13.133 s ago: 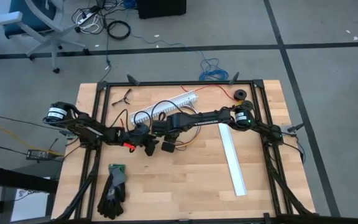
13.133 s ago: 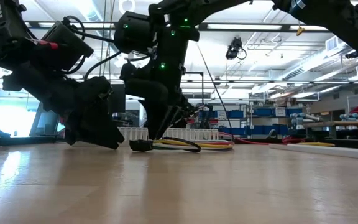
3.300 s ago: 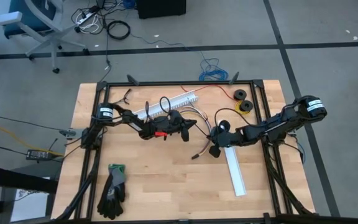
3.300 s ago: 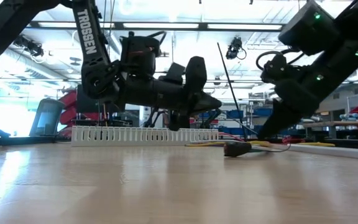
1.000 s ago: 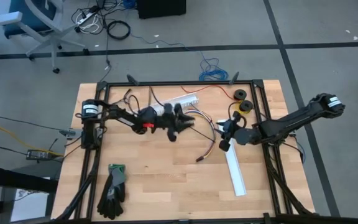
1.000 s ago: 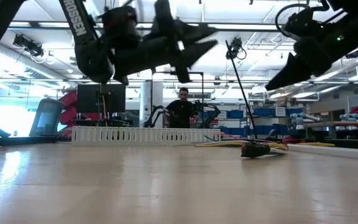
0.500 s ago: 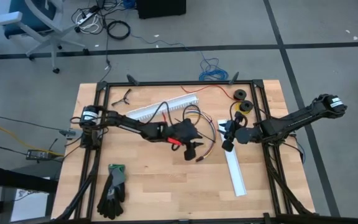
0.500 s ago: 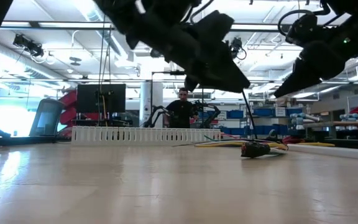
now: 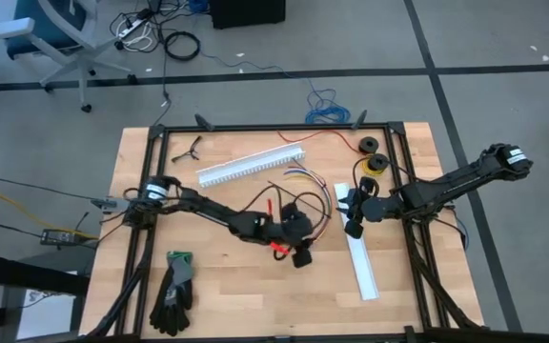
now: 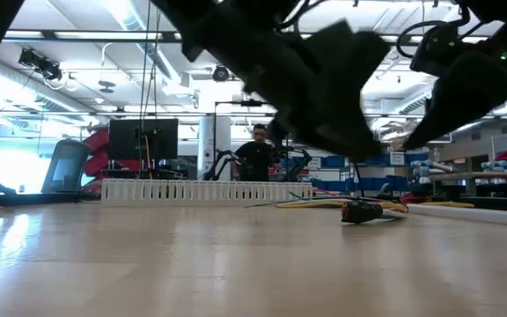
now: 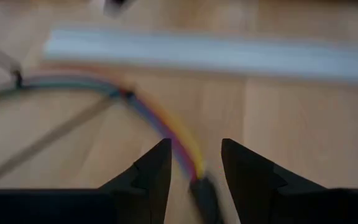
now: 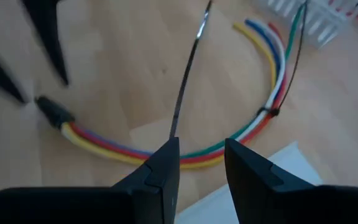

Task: Ziptie cables
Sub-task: Put the cable wires into the white cable duct

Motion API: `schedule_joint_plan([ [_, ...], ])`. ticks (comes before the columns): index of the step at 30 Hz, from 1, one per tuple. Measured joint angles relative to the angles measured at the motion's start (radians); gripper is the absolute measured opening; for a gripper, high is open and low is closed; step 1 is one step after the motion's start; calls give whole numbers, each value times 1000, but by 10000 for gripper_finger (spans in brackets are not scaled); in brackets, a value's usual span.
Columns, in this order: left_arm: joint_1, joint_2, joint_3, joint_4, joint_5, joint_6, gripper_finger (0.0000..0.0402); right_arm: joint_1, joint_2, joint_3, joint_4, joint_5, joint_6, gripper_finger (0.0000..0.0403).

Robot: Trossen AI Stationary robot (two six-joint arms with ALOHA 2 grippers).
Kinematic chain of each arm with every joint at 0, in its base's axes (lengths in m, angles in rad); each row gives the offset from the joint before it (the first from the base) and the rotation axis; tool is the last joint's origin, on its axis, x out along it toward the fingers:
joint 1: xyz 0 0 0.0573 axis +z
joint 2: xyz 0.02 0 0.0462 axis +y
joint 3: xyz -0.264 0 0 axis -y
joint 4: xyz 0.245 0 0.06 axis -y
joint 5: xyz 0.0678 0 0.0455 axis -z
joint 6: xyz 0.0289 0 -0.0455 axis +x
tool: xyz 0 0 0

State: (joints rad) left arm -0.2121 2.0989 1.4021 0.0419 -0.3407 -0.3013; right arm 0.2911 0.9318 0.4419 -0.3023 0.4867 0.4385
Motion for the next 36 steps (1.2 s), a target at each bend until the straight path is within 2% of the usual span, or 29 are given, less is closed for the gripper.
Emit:
schedule_joint_plan([
  [11,-4,160,162,-173,-1,-25,147,59,1,0,-12,-17,43,114],
  [14,-4,167,202,-308,-25,-22,111,67,1,0,-10,-15,53,114],
  [17,-6,170,252,-463,-64,10,41,74,1,0,-9,-11,58,114],
  [19,-6,172,293,-554,-99,34,30,75,2,0,0,-6,58,114],
  [23,-20,175,431,-818,-274,110,28,74,10,0,28,2,43,114],
  [28,-45,174,604,-1172,-572,186,23,73,31,-1,32,62,13,114],
  [31,-35,172,677,-1264,-742,340,21,70,41,-1,34,88,8,114],
  [34,-8,173,724,-1277,-866,515,20,59,50,-1,55,96,4,114],
  [36,17,173,755,-1264,-934,567,18,50,50,-1,62,97,2,114],
])
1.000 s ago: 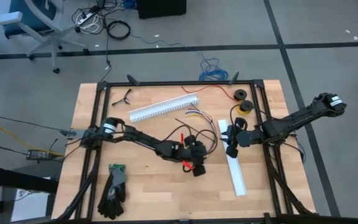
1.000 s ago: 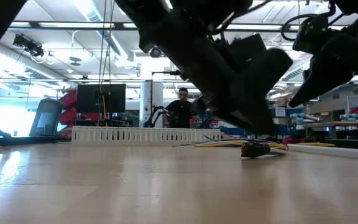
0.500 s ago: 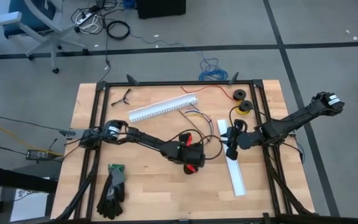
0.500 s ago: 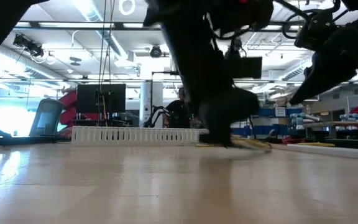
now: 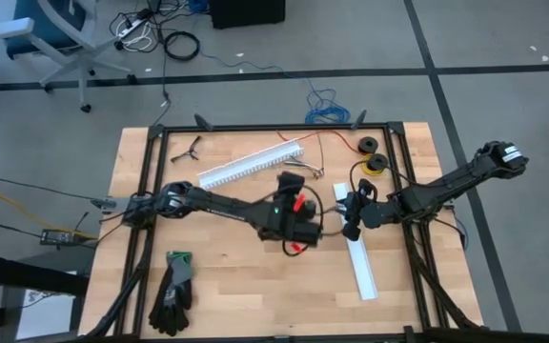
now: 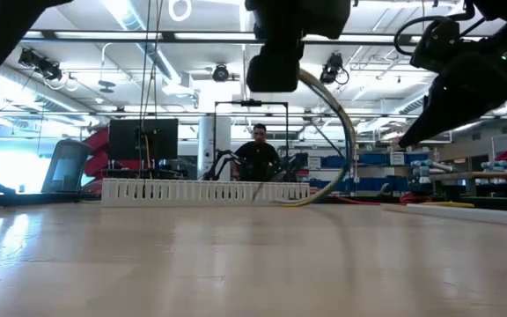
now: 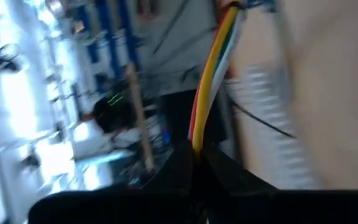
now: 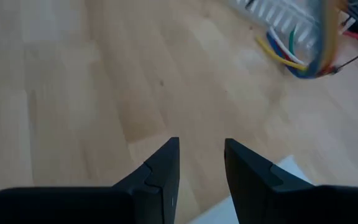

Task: Ziptie cables
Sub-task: Put the cable wires into the white cable duct

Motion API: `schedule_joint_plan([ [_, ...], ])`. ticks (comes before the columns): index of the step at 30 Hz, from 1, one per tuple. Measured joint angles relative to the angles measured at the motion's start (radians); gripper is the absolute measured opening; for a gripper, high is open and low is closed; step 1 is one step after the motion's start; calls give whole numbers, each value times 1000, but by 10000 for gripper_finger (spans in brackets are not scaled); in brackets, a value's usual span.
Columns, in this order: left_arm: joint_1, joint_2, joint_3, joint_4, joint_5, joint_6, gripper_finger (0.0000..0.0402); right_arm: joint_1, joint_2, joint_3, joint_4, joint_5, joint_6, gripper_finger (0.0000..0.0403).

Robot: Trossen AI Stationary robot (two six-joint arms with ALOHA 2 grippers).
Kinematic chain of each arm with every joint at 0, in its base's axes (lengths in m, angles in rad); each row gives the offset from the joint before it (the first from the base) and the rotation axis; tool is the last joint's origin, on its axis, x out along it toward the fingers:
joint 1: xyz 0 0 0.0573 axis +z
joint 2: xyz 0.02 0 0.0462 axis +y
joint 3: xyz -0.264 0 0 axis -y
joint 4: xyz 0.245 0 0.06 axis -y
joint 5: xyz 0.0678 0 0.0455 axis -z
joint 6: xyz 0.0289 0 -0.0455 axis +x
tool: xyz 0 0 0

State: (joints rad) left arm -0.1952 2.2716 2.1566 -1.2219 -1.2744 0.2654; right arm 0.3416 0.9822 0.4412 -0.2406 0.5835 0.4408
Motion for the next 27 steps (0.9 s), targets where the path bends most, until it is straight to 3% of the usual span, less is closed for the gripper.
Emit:
schedule_joint_plan([
  [10,219,0,177,-8,-261,83,15,-6,16,0,10,18,-17,113],
  [12,265,-13,199,33,-275,117,15,-9,15,0,12,47,-18,113],
  [15,310,-56,178,151,-217,171,15,-15,14,0,10,94,-26,113],
  [19,320,-70,180,271,-27,183,15,-36,14,0,12,111,-58,113],
  [27,318,-59,178,820,170,586,15,-58,14,0,7,101,-60,113],
])
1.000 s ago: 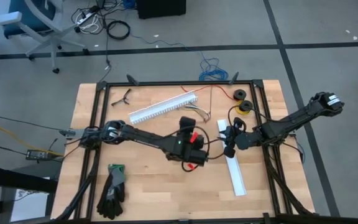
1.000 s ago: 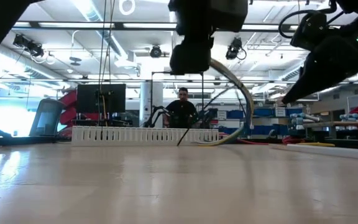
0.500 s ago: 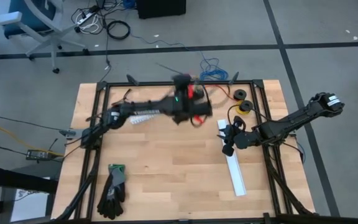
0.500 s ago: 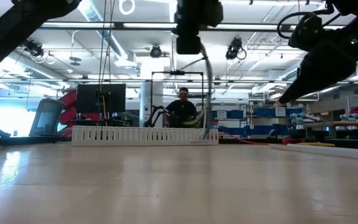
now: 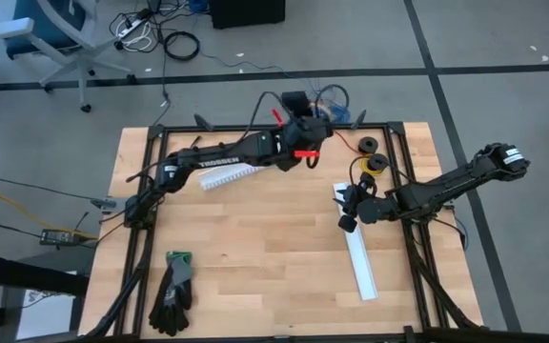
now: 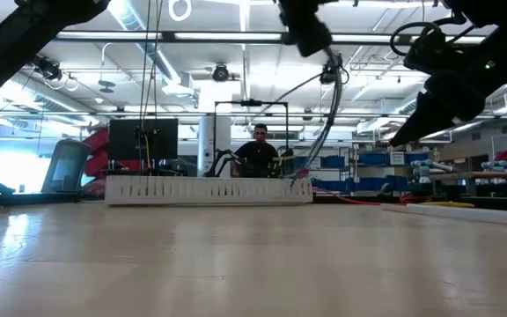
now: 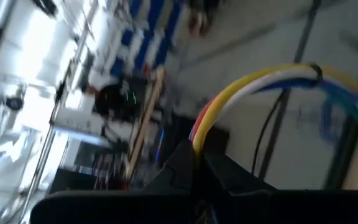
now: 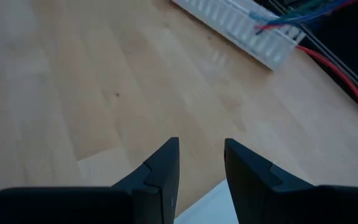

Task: Ziptie cables
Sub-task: Put the cable wires into the white cable duct

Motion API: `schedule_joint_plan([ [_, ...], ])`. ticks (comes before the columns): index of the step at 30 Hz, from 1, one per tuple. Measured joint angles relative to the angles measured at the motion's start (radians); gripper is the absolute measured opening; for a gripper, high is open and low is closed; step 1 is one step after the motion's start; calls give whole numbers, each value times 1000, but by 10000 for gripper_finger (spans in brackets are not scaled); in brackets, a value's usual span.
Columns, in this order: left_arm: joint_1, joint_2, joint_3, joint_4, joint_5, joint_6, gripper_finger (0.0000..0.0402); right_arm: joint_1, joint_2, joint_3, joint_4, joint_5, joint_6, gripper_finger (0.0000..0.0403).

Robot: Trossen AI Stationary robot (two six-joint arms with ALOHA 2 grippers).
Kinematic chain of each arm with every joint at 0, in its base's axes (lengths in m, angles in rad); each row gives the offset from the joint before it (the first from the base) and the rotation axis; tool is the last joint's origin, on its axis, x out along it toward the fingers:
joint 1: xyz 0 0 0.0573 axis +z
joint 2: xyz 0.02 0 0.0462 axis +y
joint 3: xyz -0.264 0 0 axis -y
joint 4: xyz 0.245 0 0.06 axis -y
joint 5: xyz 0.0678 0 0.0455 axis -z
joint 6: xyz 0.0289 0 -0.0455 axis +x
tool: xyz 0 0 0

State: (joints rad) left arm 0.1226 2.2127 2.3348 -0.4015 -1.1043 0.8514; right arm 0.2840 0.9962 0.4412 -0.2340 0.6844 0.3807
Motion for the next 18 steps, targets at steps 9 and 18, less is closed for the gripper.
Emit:
schedule_joint_plan([
  [9,27,0,0,183,164,102,15,0,0,0,-4,0,7,113],
  [18,91,-1,-38,-522,213,-305,15,0,0,0,-6,2,8,113],
])
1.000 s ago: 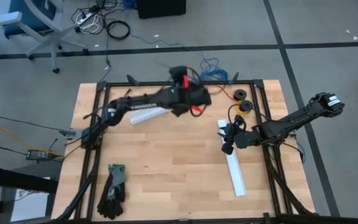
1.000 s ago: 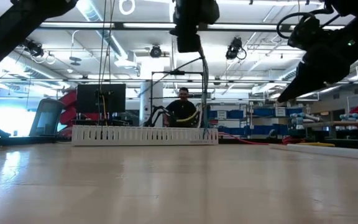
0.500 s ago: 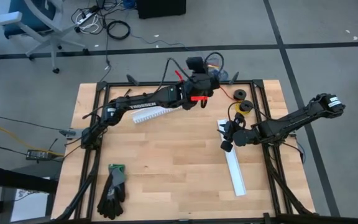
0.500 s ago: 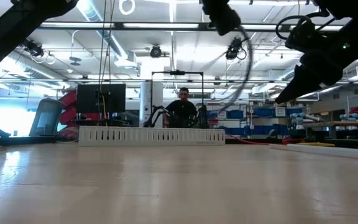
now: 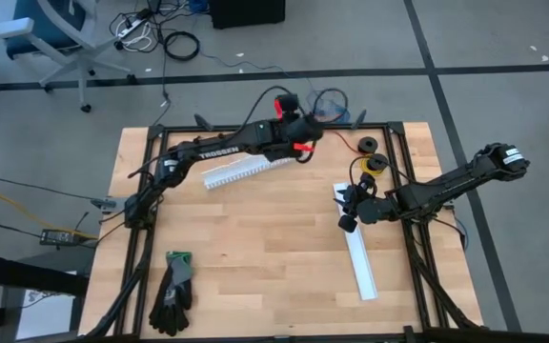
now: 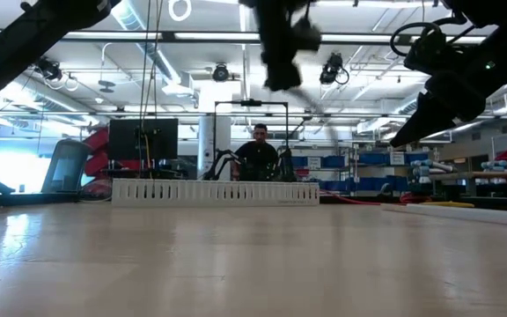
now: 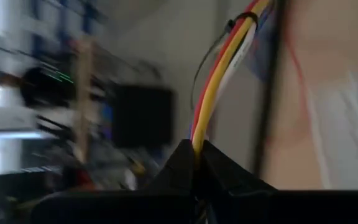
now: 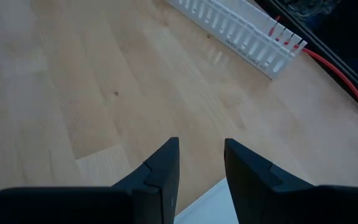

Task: Ziptie cables
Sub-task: Put the cable wires into the white cable duct

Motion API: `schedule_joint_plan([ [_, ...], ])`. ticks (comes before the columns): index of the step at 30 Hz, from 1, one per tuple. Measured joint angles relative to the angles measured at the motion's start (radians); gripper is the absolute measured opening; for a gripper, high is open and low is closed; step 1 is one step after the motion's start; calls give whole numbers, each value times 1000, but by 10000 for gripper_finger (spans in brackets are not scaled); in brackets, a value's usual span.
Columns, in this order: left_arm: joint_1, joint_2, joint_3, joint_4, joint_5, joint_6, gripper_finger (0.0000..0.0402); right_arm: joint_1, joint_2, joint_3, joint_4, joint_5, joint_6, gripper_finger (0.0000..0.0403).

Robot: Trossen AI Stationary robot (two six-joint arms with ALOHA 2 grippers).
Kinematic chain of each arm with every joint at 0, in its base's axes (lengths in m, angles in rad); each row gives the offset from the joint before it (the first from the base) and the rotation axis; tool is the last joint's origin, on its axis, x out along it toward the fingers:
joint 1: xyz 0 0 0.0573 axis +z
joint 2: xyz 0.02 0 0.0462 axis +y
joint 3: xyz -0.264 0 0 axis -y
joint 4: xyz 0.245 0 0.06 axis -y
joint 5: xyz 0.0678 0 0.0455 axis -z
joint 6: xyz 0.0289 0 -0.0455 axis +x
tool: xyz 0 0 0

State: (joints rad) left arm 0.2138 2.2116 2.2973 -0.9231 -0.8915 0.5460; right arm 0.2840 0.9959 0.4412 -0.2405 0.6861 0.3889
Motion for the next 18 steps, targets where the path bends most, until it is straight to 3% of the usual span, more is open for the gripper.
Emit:
schedule_joint_plan([
  [3,17,2,-37,-163,85,-104,15,0,0,0,0,0,0,113],
  [12,21,2,-150,-150,260,-124,15,-7,0,0,3,18,20,113],
  [18,21,2,-179,-268,197,-160,15,-7,0,0,3,18,32,113],
])
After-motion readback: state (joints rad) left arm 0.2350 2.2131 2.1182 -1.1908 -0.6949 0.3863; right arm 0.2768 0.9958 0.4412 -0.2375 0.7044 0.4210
